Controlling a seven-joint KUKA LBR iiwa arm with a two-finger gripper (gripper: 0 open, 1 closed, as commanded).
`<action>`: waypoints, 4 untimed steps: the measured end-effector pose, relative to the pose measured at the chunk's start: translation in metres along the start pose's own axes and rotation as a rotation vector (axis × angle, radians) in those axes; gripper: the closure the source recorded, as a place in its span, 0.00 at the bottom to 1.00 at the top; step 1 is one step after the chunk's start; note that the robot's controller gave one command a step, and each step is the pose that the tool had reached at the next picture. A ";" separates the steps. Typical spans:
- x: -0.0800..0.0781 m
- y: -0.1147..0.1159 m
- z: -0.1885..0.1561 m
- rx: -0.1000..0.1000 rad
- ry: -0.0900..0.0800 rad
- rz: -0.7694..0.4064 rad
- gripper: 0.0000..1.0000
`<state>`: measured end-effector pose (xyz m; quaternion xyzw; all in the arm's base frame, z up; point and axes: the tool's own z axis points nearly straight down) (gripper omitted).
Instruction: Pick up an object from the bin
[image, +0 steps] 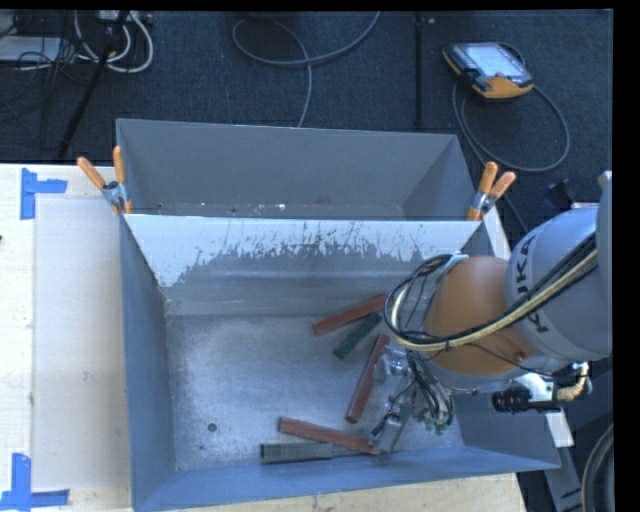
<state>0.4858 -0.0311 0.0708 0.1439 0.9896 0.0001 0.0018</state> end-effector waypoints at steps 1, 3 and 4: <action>-0.038 0.031 0.001 0.001 0.004 0.068 0.00; -0.058 0.025 0.001 0.002 0.002 -0.039 1.00; -0.097 -0.005 -0.139 0.001 0.002 0.016 1.00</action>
Offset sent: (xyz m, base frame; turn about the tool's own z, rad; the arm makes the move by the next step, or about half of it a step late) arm 0.0623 0.0079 -0.0008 -0.0371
